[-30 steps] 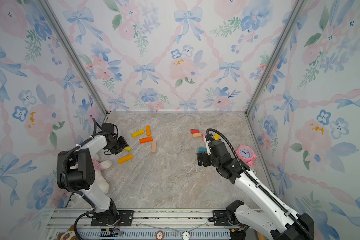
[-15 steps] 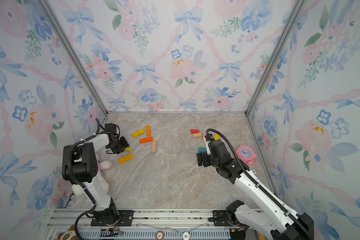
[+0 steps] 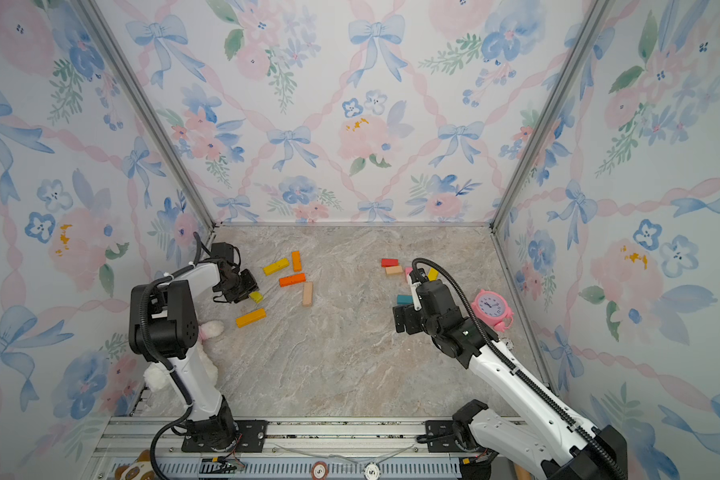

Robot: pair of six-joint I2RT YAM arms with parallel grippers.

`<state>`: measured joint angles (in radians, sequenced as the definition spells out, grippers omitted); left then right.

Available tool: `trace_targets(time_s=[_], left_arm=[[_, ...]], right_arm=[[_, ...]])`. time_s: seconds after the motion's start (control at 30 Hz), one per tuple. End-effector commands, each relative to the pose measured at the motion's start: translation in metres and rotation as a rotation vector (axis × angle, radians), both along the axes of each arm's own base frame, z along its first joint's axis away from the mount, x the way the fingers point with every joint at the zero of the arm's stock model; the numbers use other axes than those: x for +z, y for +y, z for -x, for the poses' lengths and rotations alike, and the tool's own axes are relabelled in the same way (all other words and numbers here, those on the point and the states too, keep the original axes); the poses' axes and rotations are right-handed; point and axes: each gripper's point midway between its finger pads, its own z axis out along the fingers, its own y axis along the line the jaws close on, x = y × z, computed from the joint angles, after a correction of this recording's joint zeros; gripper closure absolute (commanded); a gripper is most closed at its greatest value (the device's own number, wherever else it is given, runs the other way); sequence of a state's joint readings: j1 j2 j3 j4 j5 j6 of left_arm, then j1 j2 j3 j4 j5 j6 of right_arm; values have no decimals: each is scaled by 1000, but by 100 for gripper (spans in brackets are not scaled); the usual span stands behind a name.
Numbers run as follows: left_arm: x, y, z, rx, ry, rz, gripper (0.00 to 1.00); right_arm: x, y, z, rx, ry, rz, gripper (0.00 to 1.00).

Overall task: Assemble the letter t with building blocks
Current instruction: Pick up the building block from the center of the board.

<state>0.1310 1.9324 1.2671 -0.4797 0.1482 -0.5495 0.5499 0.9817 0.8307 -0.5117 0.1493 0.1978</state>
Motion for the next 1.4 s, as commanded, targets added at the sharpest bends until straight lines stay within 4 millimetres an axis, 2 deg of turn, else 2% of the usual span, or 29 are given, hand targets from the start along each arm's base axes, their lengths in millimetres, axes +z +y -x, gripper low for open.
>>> trace_targets(time_s=[0.0,0.2,0.53,0.7,0.9,1.1,1.37], left_arm=[[-37,-2,29,-51,168,-54,57],[-36,-7,28,-163,230,-167,64],[-31,-13,32,-313,286,-316,64],[-22,-13,29,-355,265,-352,75],[8,-13,19,-427,185,-412,84],[48,-21,8,-501,31,-447,86],[99,-43,6,-588,-184,-460,87]], right_arm=[[1,1,1,5,-12,-9,4],[6,1,1,10,-25,-20,4],[7,1,2,13,-33,-28,4],[11,-1,3,2,-43,-33,4],[17,-5,5,-11,-56,-40,4],[19,-7,5,-22,-62,-42,4],[27,-9,5,-27,-83,-38,4]])
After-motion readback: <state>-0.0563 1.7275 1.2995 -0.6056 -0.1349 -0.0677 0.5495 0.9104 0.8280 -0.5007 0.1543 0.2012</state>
